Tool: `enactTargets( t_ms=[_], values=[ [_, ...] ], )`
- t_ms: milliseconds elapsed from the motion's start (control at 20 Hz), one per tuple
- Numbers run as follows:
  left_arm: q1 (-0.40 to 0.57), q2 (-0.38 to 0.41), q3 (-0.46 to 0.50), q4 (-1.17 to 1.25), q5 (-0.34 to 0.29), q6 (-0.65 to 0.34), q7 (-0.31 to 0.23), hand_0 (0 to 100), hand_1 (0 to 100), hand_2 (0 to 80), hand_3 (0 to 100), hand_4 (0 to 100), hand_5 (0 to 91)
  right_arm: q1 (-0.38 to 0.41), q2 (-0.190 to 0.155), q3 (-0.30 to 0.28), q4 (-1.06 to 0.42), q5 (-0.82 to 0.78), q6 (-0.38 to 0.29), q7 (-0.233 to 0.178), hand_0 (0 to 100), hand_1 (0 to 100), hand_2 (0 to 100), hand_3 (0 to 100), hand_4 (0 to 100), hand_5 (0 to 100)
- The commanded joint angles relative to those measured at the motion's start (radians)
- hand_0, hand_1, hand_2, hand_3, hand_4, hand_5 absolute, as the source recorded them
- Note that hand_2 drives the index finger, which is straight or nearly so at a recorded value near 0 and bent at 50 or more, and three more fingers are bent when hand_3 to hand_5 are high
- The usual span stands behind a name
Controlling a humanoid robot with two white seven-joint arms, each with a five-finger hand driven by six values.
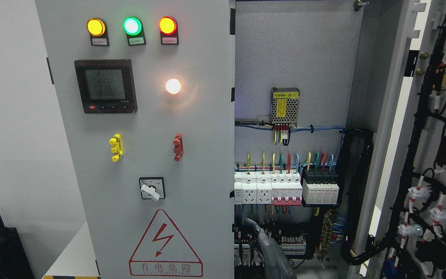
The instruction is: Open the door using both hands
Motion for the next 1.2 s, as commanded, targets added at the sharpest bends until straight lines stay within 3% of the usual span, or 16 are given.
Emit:
enactTargets(
  t_ms=[0,701,901,1152],
  values=[
    [0.000,0.000,0.000,0.000,0.000,-0.001,0.000,0,0,0.0,0,4,0.0,-0.015,0.000,0.002,0.013,-0.005,0.002,0.000,0,0,0,0,0,0],
    [0.000,0.000,0.000,0.000,0.000,-0.001,0.000,0,0,0.0,0,4,0.0,-0.030,0.000,0.026,0.004,-0.032,0.005,0.001,0,0,0,0,0,0],
    [0.000,0.000,0.000,0.000,0.000,-0.001,0.000,0,0,0.0,0,4,0.0,-0.033,0.000,0.026,0.004,-0.032,0.006,0.030,0,0,0,0,0,0],
    [0.000,0.000,0.000,0.000,0.001,-0.001,0.000,0,0,0.0,0,4,0.0,-0.038,0.000,0.025,0.005,-0.032,0.006,0.032,0,0,0,0,0,0]
  ],
)
